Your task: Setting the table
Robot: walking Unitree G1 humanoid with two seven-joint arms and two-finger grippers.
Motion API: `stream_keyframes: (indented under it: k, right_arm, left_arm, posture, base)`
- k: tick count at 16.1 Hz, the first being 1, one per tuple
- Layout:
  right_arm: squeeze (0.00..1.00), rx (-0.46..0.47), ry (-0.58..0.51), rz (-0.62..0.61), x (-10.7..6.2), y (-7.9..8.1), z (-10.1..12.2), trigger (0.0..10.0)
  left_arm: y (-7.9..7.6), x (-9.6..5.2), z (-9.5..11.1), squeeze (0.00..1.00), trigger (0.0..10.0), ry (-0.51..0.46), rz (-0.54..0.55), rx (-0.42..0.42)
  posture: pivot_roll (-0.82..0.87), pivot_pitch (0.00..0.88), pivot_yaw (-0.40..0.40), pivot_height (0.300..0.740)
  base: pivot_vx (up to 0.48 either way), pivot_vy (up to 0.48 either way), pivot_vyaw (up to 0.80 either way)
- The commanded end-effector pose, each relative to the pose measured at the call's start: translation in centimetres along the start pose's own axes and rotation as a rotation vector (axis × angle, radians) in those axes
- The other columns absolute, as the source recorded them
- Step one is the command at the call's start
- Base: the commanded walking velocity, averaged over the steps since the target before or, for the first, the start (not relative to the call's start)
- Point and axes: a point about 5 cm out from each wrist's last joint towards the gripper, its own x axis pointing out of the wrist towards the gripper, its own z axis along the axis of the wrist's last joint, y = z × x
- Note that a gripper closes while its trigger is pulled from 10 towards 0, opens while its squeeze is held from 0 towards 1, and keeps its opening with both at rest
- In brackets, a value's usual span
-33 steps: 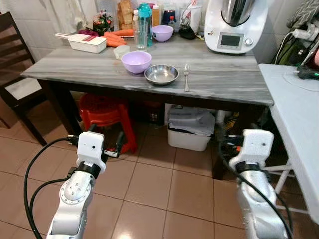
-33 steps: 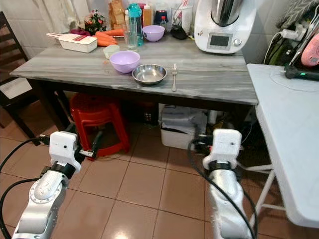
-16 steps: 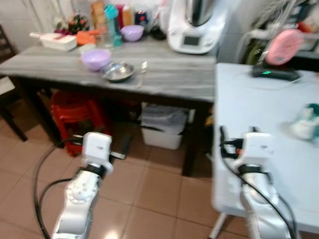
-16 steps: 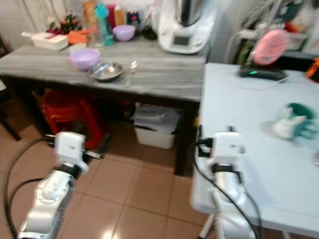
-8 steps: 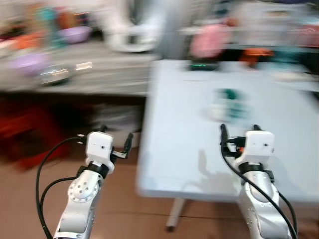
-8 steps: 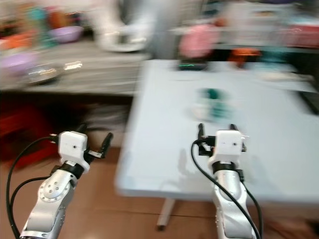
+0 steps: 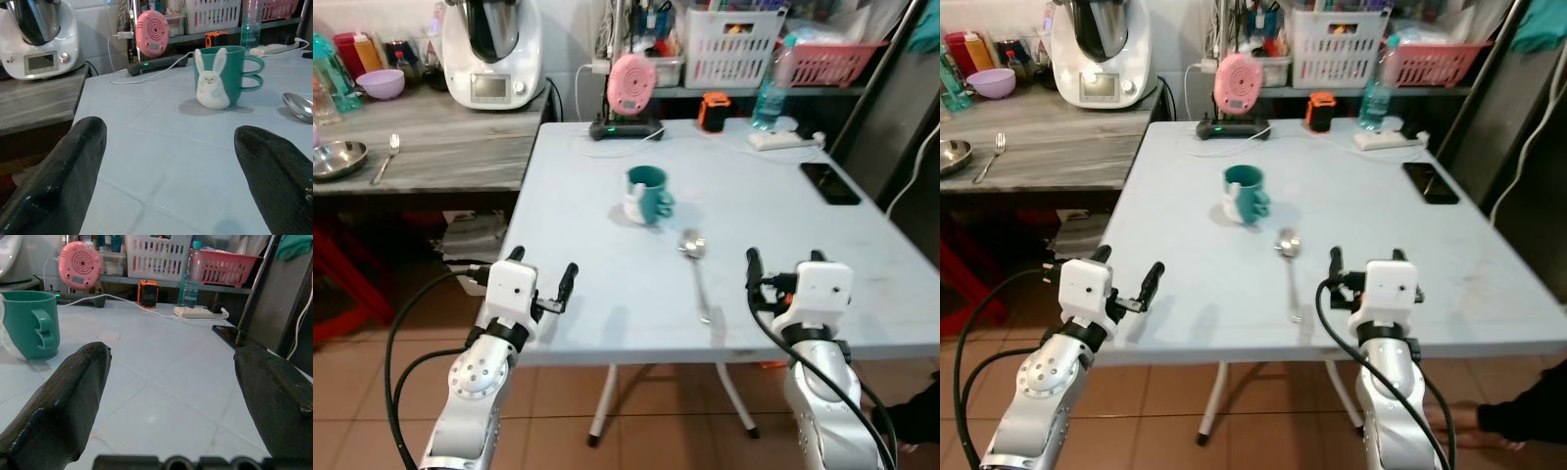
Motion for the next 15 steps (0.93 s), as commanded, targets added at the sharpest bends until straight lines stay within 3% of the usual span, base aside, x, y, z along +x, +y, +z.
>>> stream_keyframes:
  k: [1, 13, 15]
  right_arm:
    - [0.0, 0.01, -0.011, 0.016, 0.1, 0.62, 0.25, 10.0]
    - [0.0, -0.003, -0.018, 0.008, 0.4, 0.16, 0.39, 10.0]
    - [0.0, -0.004, -0.011, 0.007, 0.34, 0.2, 0.29, 10.0]
  left_arm:
    - [0.57, -0.03, 0.11, 0.0, 10.0, -0.001, 0.01, 0.005]
    - [-0.09, 0.54, 0.6, 0.0, 10.0, -0.014, -0.063, -0.015]
    - [-0.18, 0.46, 0.54, 0.0, 10.0, -0.008, -0.074, -0.01]
  posture:
    - [-0.05, 0.0, 0.023, 0.74]
    - [-0.06, 0.0, 0.035, 0.74]
    - [-0.06, 0.0, 0.036, 0.74]
  base:
    - [0.0, 0.0, 0.0]
    - [0.0, 0.0, 0.04]
    - [0.313, 0.0, 0.0]
